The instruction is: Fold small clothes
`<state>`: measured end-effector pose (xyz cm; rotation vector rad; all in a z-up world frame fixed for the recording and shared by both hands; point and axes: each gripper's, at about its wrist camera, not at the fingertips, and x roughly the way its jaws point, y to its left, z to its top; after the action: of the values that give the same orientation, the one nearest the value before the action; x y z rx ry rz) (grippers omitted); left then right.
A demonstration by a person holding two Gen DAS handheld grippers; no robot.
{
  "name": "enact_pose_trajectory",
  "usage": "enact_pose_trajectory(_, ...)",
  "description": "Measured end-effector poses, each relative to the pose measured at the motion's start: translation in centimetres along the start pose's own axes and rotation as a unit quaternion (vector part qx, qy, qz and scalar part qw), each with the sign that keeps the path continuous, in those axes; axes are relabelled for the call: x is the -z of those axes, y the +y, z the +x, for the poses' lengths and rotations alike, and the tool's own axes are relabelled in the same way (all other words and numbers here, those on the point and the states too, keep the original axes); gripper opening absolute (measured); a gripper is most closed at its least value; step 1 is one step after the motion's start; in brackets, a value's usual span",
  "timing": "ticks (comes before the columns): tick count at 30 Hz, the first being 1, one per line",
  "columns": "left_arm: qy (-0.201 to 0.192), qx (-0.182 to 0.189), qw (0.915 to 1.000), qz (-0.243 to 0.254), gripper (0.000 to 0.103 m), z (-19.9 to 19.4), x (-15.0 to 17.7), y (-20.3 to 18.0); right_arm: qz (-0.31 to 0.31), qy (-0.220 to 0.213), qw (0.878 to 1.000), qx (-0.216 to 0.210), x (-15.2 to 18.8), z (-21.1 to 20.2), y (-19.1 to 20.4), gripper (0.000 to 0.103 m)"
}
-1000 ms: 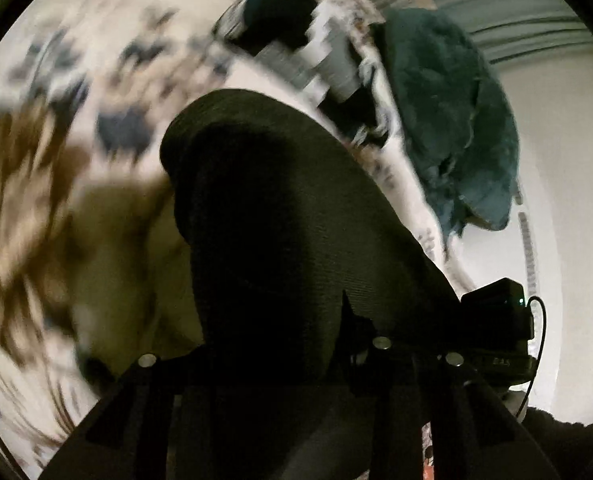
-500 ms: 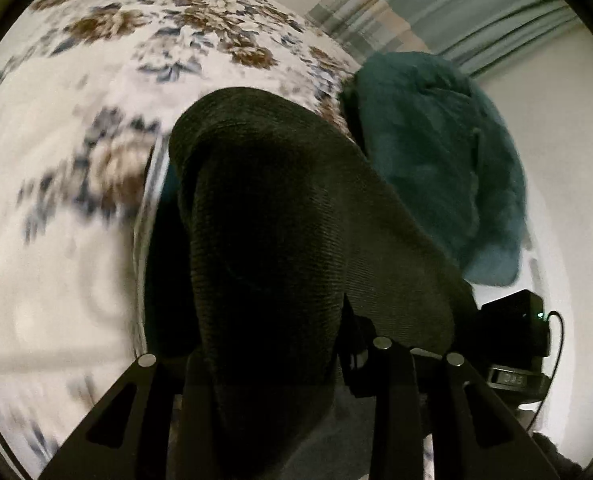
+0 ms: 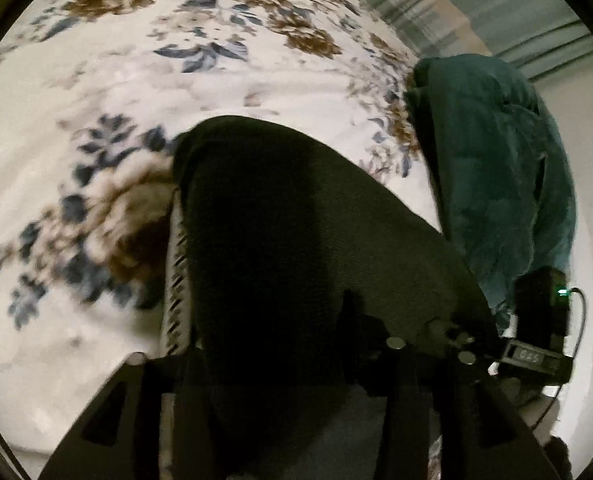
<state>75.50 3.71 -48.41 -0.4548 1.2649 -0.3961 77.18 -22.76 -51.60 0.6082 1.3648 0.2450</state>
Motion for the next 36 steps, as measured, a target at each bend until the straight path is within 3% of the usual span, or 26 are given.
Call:
enact_pose_trajectory(1, -0.007, -0.01, 0.9999, 0.001, 0.048, -0.4, 0.4, -0.2, -0.007, -0.011, 0.999, 0.03, 0.0, -0.2, -0.2, 0.071)
enact_pose_trajectory(4, -0.038, -0.096, 0.9943, 0.028, 0.084, -2.0, 2.0, -1.8, -0.04, -0.048, 0.986, 0.155, 2.2, -2.4, 0.9, 0.091)
enact_pose_trajectory(5, -0.055, -0.123, 0.99, 0.042, 0.09, -2.7, 2.7, -2.5, -0.049, -0.054, 0.981, 0.181, 3.1, -3.1, 0.9, 0.098)
enact_pose_trajectory(6, -0.072, -0.147, 0.985, 0.054, 0.093, -3.3, 3.5, -3.2, -0.056, -0.06, 0.975, 0.206, 3.9, -3.5, 0.8, 0.101)
enact_pose_trajectory(7, -0.083, -0.164, 0.9811, 0.06, 0.102, -3.6, 4.0, -3.7, -0.062, -0.072, 0.969, 0.23, 5.4, -4.4, 1.0, 0.102)
enact_pose_trajectory(11, -0.103, -0.194, 0.9736, 0.062, 0.103, -5.3, 6.1, -5.5, -0.066, -0.11, 0.951, 0.282, 11.2, -9.2, 0.8, 0.102)
enact_pose_trajectory(13, -0.099, -0.199, 0.9733, 0.058, 0.103, -6.3, 7.0, -6.4, -0.064, -0.126, 0.943, 0.301, 12.6, -10.7, 1.7, 0.103)
enact_pose_trajectory(16, -0.089, -0.206, 0.9726, 0.061, 0.103, -7.6, 7.9, -7.8, -0.057, -0.134, 0.941, 0.306, 14.5, -13.4, 3.1, 0.103)
enact_pose_trajectory(20, -0.088, -0.23, 0.9651, 0.09, 0.103, -11.5, 10.4, -10.9, -0.058, -0.146, 0.939, 0.307, 17.5, -18.0, 5.0, 0.103)
enact_pose_trajectory(28, -0.123, -0.255, 0.952, 0.117, 0.103, -22.8, 16.1, -16.7, -0.08, -0.2, 0.925, 0.311, 26.6, -30.5, 11.4, 0.103)
enact_pose_trajectory(36, -0.175, -0.242, 0.9466, 0.121, 0.103, -34.2, 21.8, -21.7, -0.104, -0.27, 0.91, 0.298, 36.8, -44.0, 19.1, 0.103)
